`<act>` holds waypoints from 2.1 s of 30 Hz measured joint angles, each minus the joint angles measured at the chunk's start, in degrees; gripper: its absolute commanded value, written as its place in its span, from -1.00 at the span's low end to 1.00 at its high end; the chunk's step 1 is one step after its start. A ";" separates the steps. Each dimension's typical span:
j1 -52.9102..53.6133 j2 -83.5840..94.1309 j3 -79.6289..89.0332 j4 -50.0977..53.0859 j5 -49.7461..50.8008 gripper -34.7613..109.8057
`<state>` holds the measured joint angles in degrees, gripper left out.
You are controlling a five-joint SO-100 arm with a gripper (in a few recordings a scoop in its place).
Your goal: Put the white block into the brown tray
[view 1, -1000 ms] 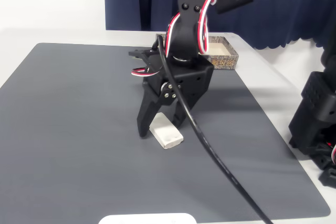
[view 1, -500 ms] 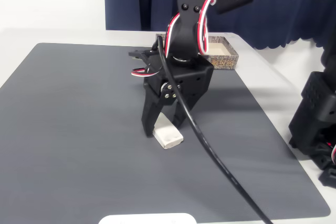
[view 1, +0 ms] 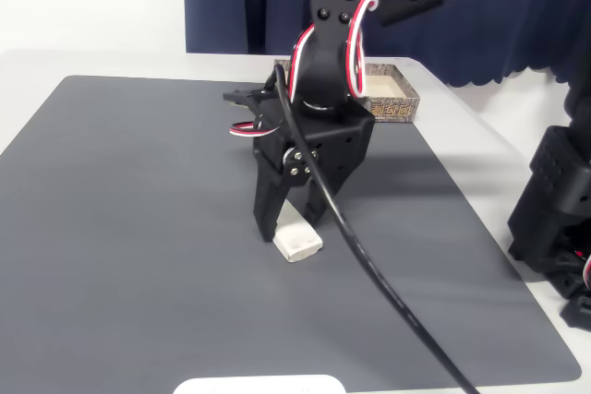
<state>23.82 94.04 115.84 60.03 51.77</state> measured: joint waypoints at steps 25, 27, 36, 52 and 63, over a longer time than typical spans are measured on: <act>3.69 9.76 1.32 1.85 -5.54 -0.35; 5.27 10.81 1.41 1.76 -6.68 -0.35; 16.17 12.66 -3.08 7.65 -13.36 -0.34; 38.67 -1.23 -27.07 21.18 -22.68 -0.29; 50.80 -21.97 -53.17 26.10 -30.76 -0.30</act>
<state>74.62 72.07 62.67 86.13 21.01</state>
